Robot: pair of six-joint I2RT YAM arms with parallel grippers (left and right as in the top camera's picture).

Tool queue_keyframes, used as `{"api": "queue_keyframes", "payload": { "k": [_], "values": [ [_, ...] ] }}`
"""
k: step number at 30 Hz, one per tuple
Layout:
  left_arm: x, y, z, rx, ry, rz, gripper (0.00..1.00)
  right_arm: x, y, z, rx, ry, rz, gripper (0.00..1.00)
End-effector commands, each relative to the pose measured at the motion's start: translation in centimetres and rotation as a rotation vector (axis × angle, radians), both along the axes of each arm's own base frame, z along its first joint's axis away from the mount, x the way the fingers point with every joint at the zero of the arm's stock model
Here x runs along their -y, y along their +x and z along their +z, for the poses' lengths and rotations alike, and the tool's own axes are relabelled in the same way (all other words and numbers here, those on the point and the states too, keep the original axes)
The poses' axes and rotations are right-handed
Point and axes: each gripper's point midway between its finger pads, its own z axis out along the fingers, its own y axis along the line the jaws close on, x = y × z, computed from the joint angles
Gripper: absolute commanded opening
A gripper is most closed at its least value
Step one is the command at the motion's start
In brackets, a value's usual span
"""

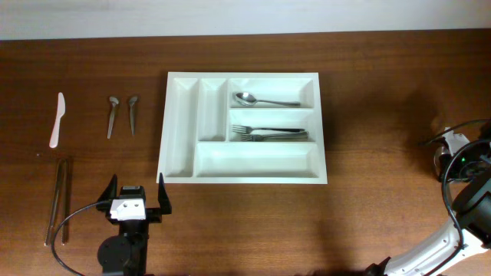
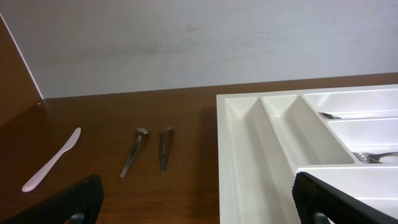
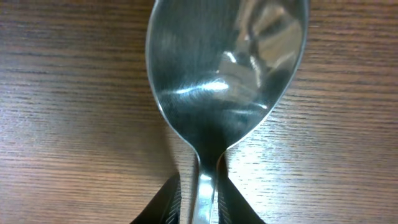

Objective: Pack container
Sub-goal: 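Lower the right gripper over the second silver spoon and close on its handle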

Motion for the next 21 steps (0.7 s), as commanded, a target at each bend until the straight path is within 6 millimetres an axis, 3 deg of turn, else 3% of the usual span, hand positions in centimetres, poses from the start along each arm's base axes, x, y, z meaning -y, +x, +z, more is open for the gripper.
{"api": "queue_keyframes", "payload": {
  "k": [1, 7, 12, 21],
  "values": [
    [-0.1, 0.0, -0.2, -0.003, -0.01, 0.006, 0.99, -0.1, -0.2, -0.5, -0.011, 0.009, 0.002, 0.19],
    [-0.1, 0.0, -0.2, -0.003, -0.01, 0.006, 0.99, 0.2, 0.2, -0.2, -0.001, -0.001, -0.003, 0.17],
    [-0.1, 0.0, -0.2, -0.003, -0.01, 0.006, 0.99, 0.8, 0.9, 0.6, 0.018, -0.017, -0.009, 0.09],
    [-0.1, 0.0, -0.2, -0.003, -0.01, 0.006, 0.99, 1.1, 1.2, 0.9, 0.027, -0.025, -0.009, 0.08]
  ]
}}
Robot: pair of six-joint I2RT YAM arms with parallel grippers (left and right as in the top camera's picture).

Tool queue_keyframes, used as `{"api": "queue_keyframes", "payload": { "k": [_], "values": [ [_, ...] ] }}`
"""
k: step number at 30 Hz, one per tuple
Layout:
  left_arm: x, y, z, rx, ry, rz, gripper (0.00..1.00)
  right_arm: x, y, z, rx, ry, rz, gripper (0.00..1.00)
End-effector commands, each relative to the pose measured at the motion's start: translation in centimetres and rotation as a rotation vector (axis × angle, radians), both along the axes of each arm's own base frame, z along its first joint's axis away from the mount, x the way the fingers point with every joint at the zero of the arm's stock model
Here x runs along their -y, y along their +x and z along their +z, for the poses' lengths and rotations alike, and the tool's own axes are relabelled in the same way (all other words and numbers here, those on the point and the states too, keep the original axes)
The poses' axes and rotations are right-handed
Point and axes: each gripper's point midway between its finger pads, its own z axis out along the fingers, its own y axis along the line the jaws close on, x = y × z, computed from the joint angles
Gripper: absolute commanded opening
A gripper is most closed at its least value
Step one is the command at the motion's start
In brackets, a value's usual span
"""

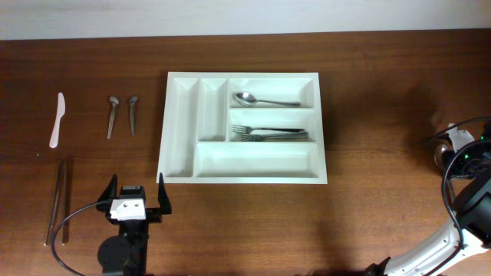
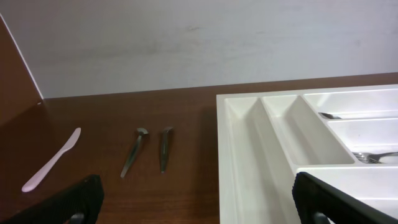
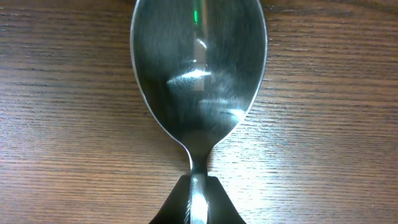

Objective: Pack container
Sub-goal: 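Lower the right gripper over the second silver spoon and close on its handle, then lift the spoon and carry it left over the tray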

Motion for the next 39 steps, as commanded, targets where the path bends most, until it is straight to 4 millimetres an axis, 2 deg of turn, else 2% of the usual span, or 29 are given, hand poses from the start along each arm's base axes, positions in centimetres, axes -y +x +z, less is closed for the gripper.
{"api": "queue_keyframes", "payload": {
  "k": [1, 4, 7, 12, 16, 20, 25, 29, 34, 39],
  "values": [
    [-0.1, 0.0, -0.2, -0.003, -0.01, 0.006, 0.99, 0.3, 0.5, 0.1, 0.01, -0.005, -0.003, 0.08],
    [-0.1, 0.0, -0.2, -0.003, -0.01, 0.006, 0.99, 0.2, 1.0, 0.3, 0.017, -0.011, 0.008, 0.08],
    [-0.1, 0.0, -0.2, -0.003, -0.01, 0.006, 0.99, -0.2, 2.9, 1.3, 0.052, -0.025, 0.037, 0.08],
    [-0.1, 0.0, -0.2, -0.003, -0.01, 0.006, 0.99, -2.0, 7.8, 4.2, 0.128, -0.064, 0.128, 0.08],
    [-0.1, 0.0, -0.2, -0.003, -0.01, 0.006, 0.99, -5.1, 12.0, 6.9, 0.185, -0.095, 0.236, 0.08],
    [-0.1, 0.0, -0.2, -0.003, -0.01, 0.006, 0.99, -9.7, 16.3, 9.7, 0.259, -0.126, 0.365, 0.08],
    [-0.1, 0.0, -0.2, -0.003, -0.01, 0.006, 0.99, -17.4, 20.7, 12.3, 0.348, -0.152, 0.589, 0.08],
    [-0.1, 0.0, -0.2, -0.003, -0.01, 0.006, 0.99, -23.9, 22.9, 13.1, 0.414, -0.157, 0.737, 0.08],
    [-0.1, 0.0, -0.2, -0.003, -0.01, 0.006, 0.99, -31.8, 24.6, 13.9, 0.507, -0.156, 0.881, 0.08],
    [-0.1, 0.0, -0.2, -0.003, -0.01, 0.006, 0.99, -38.5, 26.1, 14.4, 0.633, -0.11, 0.989, 0.09]
  ]
}}
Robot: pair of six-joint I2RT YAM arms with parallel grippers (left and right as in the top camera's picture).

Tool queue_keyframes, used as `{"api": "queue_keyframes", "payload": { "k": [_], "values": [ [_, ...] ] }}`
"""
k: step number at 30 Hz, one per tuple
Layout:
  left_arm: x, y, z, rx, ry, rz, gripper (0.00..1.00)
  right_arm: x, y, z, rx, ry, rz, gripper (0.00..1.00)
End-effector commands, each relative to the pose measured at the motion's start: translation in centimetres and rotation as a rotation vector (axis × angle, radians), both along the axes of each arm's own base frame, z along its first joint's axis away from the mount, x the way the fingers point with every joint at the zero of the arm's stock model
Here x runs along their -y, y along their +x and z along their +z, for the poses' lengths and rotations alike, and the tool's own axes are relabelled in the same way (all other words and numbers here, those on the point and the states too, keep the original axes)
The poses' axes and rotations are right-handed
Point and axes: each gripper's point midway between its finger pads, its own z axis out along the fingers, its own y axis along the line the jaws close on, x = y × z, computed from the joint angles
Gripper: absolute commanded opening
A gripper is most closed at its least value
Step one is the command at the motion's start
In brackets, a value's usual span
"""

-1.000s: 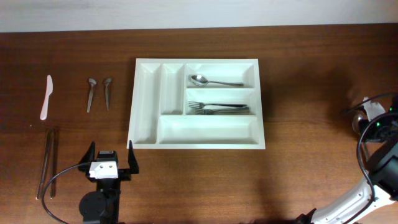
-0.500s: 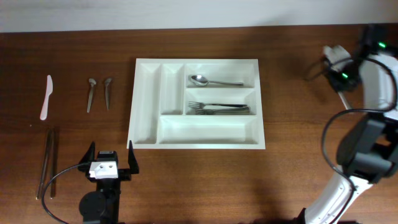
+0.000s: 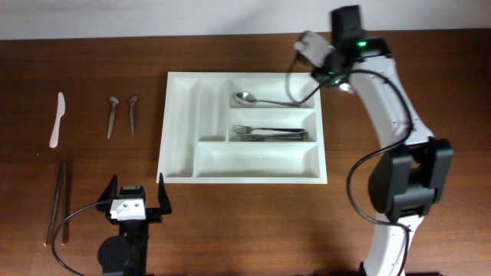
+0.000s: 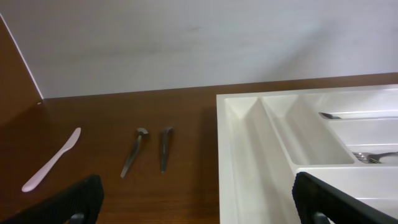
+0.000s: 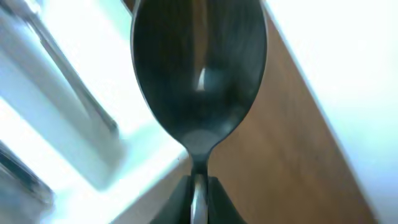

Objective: Pack container
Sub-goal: 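Lift the spoon and carry it left over the tray, then lower the spoon into the top compartment beside the first and release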

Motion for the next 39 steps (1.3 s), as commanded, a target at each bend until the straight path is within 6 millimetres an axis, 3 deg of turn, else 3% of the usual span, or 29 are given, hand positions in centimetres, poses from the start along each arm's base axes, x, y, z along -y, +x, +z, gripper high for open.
{"api": "queue_keyframes", "payload": {
  "k": [1, 5, 9, 19, 31, 35, 36, 37, 38, 39],
  "values": [
    [-0.1, 0.0, -0.2, -0.003, -0.01, 0.006, 0.99, -4.3, 0.7, -0.2, 0.03, 0.056, 0.094, 0.09],
    [-0.1, 0.0, -0.2, -0.003, -0.01, 0.006, 0.99, -7.3, 0.8, -1.1, 0.034, 0.091, 0.156, 0.09],
    [-0.1, 0.0, -0.2, -0.003, -0.01, 0.006, 0.99, -8.3, 0.6, -3.0, -0.005, 0.107, 0.18, 0.09],
    [-0.1, 0.0, -0.2, -0.003, -0.01, 0.006, 0.99, -8.4, 0.5, -7.3, -0.081, 0.097, 0.179, 0.1],
    [-0.1, 0.0, -0.2, -0.003, -0.01, 0.006, 0.99, -8.5, 0.9, -7.3, -0.067, 0.1, 0.179, 0.22],
    [-0.1, 0.0, -0.2, -0.003, -0.01, 0.006, 0.99, -8.7, 1.5, -6.1, -0.04, 0.104, 0.179, 0.41],
    [-0.1, 0.0, -0.2, -0.003, -0.01, 0.006, 0.99, -8.7, 1.7, -5.6, -0.029, 0.105, 0.175, 0.52],
    [-0.1, 0.0, -0.2, -0.003, -0.01, 0.006, 0.99, -8.7, 1.8, -5.0, -0.02, 0.106, 0.176, 0.71],
    [-0.1, 0.0, -0.2, -0.003, -0.01, 0.006, 0.99, -8.7, 1.9, -4.4, -0.011, 0.109, 0.173, 0.99],
    [-0.1, 0.0, -0.2, -0.003, -0.01, 0.006, 0.99, -8.7, 2.1, -3.8, -0.004, 0.108, 0.171, 0.99]
  ]
}}
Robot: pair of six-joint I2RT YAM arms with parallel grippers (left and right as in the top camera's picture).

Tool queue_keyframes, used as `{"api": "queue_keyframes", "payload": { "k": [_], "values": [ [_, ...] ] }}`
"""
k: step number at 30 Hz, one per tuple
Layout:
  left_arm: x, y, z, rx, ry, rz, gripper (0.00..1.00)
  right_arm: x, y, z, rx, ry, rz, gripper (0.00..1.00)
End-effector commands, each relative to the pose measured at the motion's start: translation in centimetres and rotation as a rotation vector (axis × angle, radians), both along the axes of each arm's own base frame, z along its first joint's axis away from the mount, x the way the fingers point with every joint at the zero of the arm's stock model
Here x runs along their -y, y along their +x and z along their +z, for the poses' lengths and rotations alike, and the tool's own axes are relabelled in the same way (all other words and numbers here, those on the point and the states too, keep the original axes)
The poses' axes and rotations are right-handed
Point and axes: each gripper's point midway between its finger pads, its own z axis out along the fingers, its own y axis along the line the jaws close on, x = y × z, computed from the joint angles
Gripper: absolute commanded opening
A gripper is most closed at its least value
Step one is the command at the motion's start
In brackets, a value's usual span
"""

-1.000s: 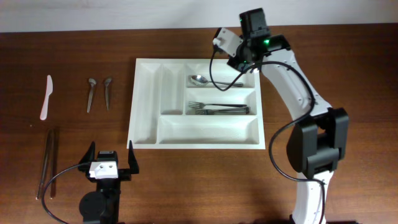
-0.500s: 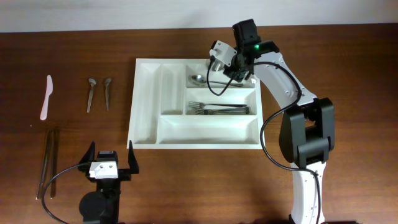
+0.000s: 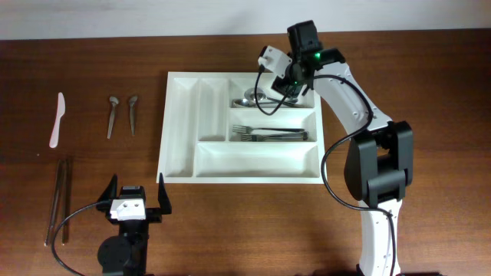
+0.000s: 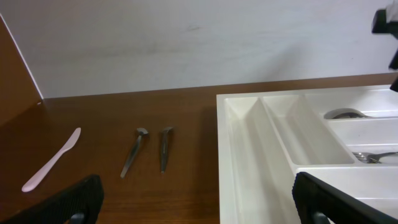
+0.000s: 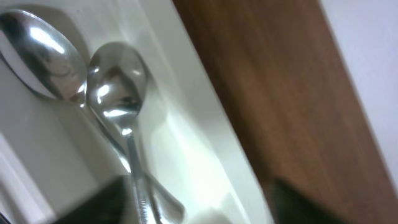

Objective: Pack container
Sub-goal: 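Lower the spoon into the top compartment beside the first and release, then raise the right gripper and move it away to the right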

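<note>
The white cutlery tray (image 3: 180,123) lies mid-table. Its back right compartment holds two metal spoons (image 3: 257,98), seen close in the right wrist view as one spoon (image 5: 118,93) lying beside another (image 5: 37,53). My right gripper (image 3: 285,83) hovers over that compartment, open (image 5: 199,208), with its blurred dark fingers standing apart on either side of the handles. Forks (image 3: 268,133) lie in the compartment below. My left gripper (image 3: 138,203) stands open near the front edge with nothing between its fingers (image 4: 199,211).
Two small metal utensils (image 3: 113,115) (image 3: 132,113) lie left of the tray. Beyond them is a white plastic knife (image 3: 57,119), and a pair of long thin sticks (image 3: 58,201) lies at the front left. The tray's left and front compartments (image 4: 249,162) hold nothing.
My right gripper has moved from the tray's back right corner to over the spoon compartment and has opened. The spoon it held now lies beside the first spoon.
At the table's far right my right gripper stood around a spoon's neck, then shut on it. Later it held the spoon above the tray's back right corner. Now the spoon rests in the compartment. The left arm has stayed still throughout.
</note>
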Motion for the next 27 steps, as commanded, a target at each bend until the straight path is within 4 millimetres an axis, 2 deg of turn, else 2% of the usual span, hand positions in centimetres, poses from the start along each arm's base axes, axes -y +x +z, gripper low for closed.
{"api": "queue_keyframes", "payload": {
  "k": [1, 5, 7, 10, 12, 14, 16, 20, 26, 27],
  "values": [
    [-0.1, 0.0, -0.2, -0.003, -0.01, 0.006, 0.99, -0.6, 1.0, 3.4, 0.055, 0.024, -0.003, 0.99],
    [-0.1, 0.0, -0.2, -0.003, -0.01, 0.006, 0.99, -0.2, 0.6, 7.1, 0.063, 0.02, -0.008, 0.99],
    [-0.1, 0.0, -0.2, -0.003, -0.01, 0.006, 0.99, 0.9, 0.5, 9.4, 0.081, -0.013, -0.064, 0.98],
    [-0.1, 0.0, -0.2, -0.003, -0.01, 0.006, 0.99, 4.1, 0.4, 12.9, 0.125, -0.101, -0.202, 0.99],
    [-0.1, 0.0, -0.2, -0.003, -0.01, 0.006, 0.99, 6.7, -0.4, 14.9, 0.136, -0.176, -0.282, 0.99],
    [-0.1, 0.0, -0.2, -0.003, -0.01, 0.006, 0.99, 10.3, -1.6, 17.2, 0.146, -0.231, -0.433, 0.98],
    [-0.1, 0.0, -0.2, -0.003, -0.01, 0.006, 0.99, 13.0, -2.5, 18.9, 0.151, -0.212, -0.579, 0.99],
    [-0.1, 0.0, -0.2, -0.003, -0.01, 0.006, 0.99, 17.2, -4.4, 20.9, 0.133, -0.131, -0.792, 0.99],
    [-0.1, 0.0, -0.2, -0.003, -0.01, 0.006, 0.99, 23.8, -9.3, 22.0, 0.04, -0.08, -1.06, 0.99],
    [-0.1, 0.0, -0.2, -0.003, -0.01, 0.006, 0.99, 24.7, -9.5, 22.3, 0.049, -0.06, -1.097, 0.99]
  ]
}}
